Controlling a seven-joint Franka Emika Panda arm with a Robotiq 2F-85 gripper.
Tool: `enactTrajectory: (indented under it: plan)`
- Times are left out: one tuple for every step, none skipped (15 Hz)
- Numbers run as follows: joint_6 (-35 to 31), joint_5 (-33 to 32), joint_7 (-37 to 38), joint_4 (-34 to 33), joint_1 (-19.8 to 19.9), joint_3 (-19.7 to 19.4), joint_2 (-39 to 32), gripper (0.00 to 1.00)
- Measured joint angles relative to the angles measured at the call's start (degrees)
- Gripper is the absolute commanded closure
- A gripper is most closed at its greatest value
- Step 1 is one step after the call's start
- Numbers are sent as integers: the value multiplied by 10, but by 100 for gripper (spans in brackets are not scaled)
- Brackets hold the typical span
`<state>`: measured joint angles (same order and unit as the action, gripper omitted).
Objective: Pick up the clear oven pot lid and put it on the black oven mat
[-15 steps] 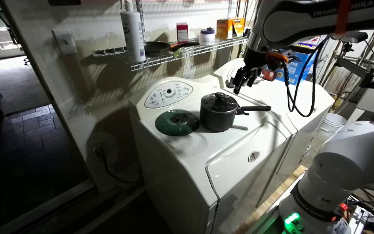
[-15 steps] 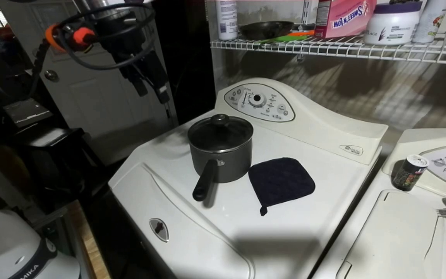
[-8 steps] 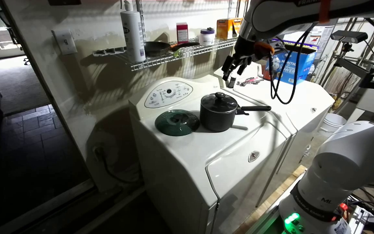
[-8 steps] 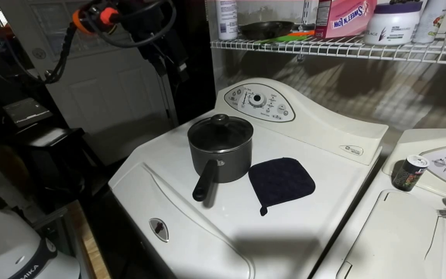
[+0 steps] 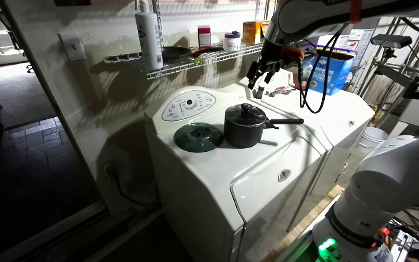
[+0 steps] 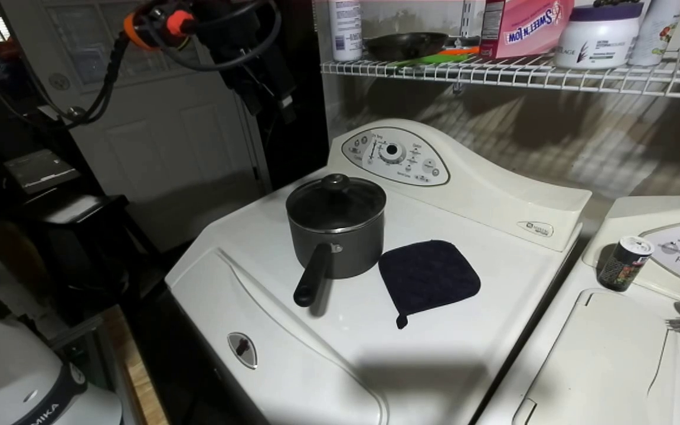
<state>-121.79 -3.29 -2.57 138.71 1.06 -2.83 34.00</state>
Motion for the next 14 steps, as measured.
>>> enactTrajectory:
  plan:
    - [0, 0, 0, 0, 0, 0, 0, 0]
    - [2, 0, 0, 0, 0, 0, -2, 0]
    - [6, 0, 0, -1, 0, 0, -8, 0]
    - [7, 0, 0, -3, 0, 0, -15, 0]
    - [7, 0, 0, -5, 0, -1, -24, 0]
    - [8, 0, -1, -9, 0, -1, -35, 0]
    - [8, 0, -1, -13, 0, -1, -47, 0]
    - [8, 0, -1, -19, 0, -1, -57, 0]
    - [7, -1, -2, -25, 0, 0, -67, 0]
    - [6, -1, -3, -31, 0, 0, -76, 0]
    - [5, -1, -5, -38, 0, 0, -83, 0]
    - [3, -1, -7, -45, 0, 0, -91, 0]
    - [3, -1, -10, -52, 0, 0, -97, 0]
    - [3, -1, -13, -58, 0, -1, -104, 0]
